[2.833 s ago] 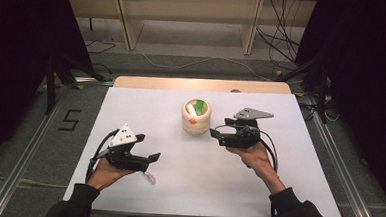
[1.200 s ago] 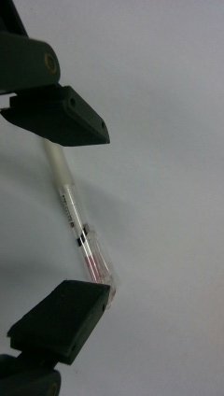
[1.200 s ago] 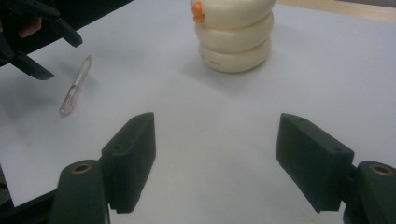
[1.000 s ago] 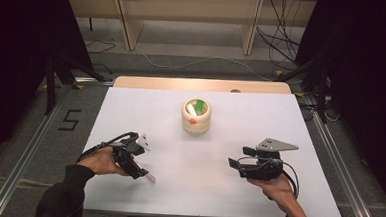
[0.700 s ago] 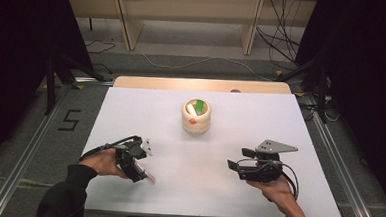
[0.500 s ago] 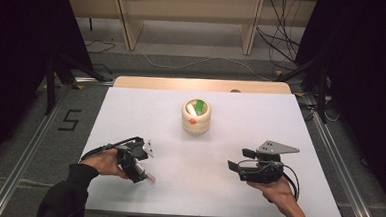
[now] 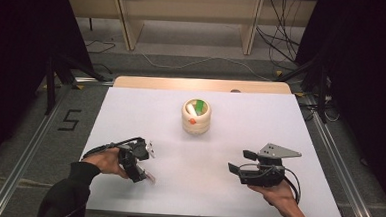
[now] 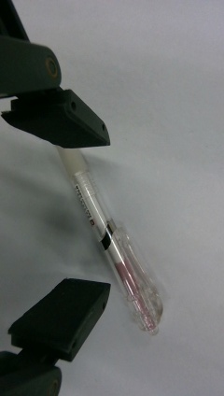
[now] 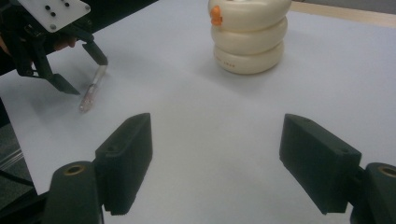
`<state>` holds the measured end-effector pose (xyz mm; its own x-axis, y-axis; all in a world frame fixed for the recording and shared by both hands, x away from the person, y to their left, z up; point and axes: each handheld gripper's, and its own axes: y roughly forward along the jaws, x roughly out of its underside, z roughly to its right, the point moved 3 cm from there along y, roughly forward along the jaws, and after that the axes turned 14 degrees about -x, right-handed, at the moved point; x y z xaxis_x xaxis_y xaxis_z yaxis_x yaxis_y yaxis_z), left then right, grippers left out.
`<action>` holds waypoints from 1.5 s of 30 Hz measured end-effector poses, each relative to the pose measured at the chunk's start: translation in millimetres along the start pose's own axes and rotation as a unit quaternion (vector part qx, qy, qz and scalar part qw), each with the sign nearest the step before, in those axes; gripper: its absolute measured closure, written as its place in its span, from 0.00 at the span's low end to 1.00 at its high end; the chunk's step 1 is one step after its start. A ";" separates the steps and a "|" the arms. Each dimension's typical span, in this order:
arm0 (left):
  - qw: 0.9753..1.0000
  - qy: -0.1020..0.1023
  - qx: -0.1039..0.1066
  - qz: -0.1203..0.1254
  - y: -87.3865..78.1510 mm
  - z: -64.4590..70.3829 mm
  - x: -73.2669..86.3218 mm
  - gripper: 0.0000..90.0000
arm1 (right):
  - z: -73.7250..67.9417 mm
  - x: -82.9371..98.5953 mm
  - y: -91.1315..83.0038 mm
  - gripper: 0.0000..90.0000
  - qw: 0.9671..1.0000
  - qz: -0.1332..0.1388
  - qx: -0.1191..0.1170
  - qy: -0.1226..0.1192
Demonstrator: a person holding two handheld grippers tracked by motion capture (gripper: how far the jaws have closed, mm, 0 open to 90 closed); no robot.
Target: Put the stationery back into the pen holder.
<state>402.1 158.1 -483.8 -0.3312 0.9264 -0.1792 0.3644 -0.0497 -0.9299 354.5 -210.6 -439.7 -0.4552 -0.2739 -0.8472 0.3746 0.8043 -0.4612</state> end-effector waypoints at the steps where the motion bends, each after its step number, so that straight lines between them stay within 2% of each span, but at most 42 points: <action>1: 1.000 0.000 -0.001 0.000 0.3 0.1 0.0 0.27 | 0.0 0.0 0.0 0.29 1.000 0.000 0.000 0.000; 5: 1.000 0.006 -0.003 -0.004 0.4 -0.4 -0.4 0.28 | -1.1 1.0 -1.1 0.29 1.000 -0.001 -0.001 0.000; 12: 0.999 0.036 -0.003 -0.016 0.2 1.1 -3.1 0.29 | -1.7 2.9 -1.8 0.29 1.000 -0.002 -0.004 0.002; 15: 0.999 0.036 -0.008 -0.015 1.2 2.1 -4.9 0.30 | -1.7 3.3 -1.8 0.29 1.000 -0.003 -0.005 0.002; 17: 0.999 0.048 -0.009 -0.020 1.7 0.9 -5.8 0.31 | -1.6 3.5 -1.8 0.29 1.000 -0.003 -0.006 0.003; 18: 0.999 0.042 -0.010 -0.017 2.6 1.7 -6.3 0.31 | -1.8 3.7 -1.9 0.29 1.000 -0.004 -0.006 0.005; 22: 0.998 0.055 0.000 -0.023 4.8 1.4 -8.3 0.34 | -1.4 4.1 -1.4 0.29 1.000 -0.003 -0.007 0.006; 23: 0.999 0.048 0.001 -0.018 5.8 2.8 -8.9 0.35 | -1.1 4.2 -1.5 0.29 1.000 -0.004 -0.007 0.005; 26: 0.998 0.059 0.006 -0.025 6.8 1.9 -10.0 0.37 | -0.9 4.2 -1.5 0.30 1.000 -0.004 -0.009 0.006; 29: 0.998 0.049 0.003 -0.024 7.7 2.1 -10.3 0.39 | -1.0 4.3 -1.4 0.30 1.000 -0.004 -0.009 0.006; 36: 0.998 0.051 0.012 -0.027 9.1 -0.1 -9.6 0.46 | -1.0 4.4 -1.4 0.30 1.000 -0.006 -0.008 0.007; 45: 0.998 0.062 0.020 -0.024 7.9 1.5 -9.3 0.55 | -1.1 3.4 -2.2 0.30 1.000 -0.005 -0.009 0.006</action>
<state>406.8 148.5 -490.0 -0.2366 0.9669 -0.0957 0.3148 -0.0169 -0.9490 351.2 -212.7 -441.3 -0.4684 -0.2749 -0.8396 0.3563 0.8108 -0.4643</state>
